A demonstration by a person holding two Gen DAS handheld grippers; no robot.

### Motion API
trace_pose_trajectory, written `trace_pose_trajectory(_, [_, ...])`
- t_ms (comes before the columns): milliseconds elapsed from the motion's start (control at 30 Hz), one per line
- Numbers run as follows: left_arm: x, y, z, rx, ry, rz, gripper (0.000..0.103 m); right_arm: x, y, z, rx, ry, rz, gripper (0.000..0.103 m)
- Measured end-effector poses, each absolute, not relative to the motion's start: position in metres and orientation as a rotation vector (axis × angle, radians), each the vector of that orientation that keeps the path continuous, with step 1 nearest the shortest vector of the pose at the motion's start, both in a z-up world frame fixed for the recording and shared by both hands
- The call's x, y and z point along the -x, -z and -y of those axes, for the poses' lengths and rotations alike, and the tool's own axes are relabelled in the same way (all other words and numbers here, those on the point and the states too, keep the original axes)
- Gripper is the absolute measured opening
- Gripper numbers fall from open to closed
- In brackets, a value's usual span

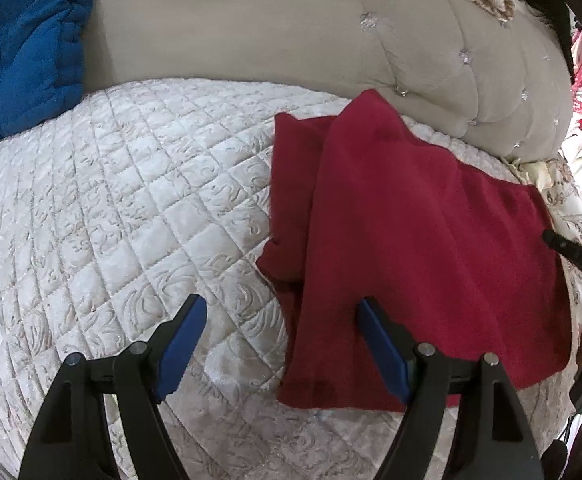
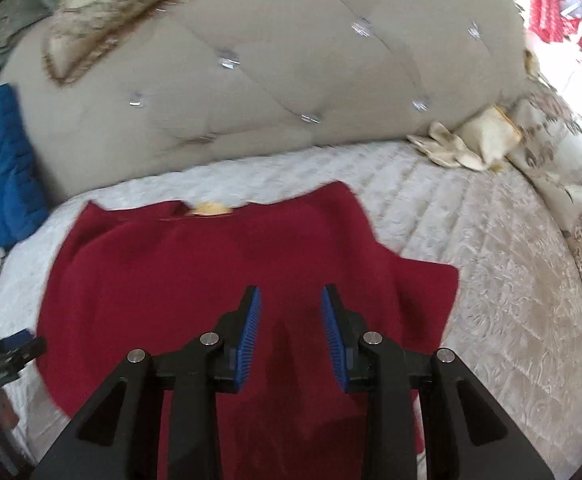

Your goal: Fold small clothes

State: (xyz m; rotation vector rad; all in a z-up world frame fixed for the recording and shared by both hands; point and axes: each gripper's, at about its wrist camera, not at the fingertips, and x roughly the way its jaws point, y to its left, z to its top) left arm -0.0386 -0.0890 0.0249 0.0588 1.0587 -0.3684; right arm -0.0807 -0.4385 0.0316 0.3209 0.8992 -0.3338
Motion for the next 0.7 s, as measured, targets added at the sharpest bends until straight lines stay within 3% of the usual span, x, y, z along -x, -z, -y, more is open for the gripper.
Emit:
trace_pose_trajectory(100, [0.036,-0.019,0.088,-0.047,0.364,-1.076,0.081,0.066,-0.009,0.451,-0.287,0.367,-0.985,0.011])
trace_pose_trajectory(267, [0.035,-0.018,0.087,-0.05,0.37,-1.075,0.082,0.055,-0.037,0.42,-0.266,0.292,-0.935,0.012])
trace_pose_trajectory(700, [0.032,-0.014,0.079,-0.014,0.4,-1.096,0.086,-0.074,-0.032,0.259,-0.162,-0.151,-0.941,0.012])
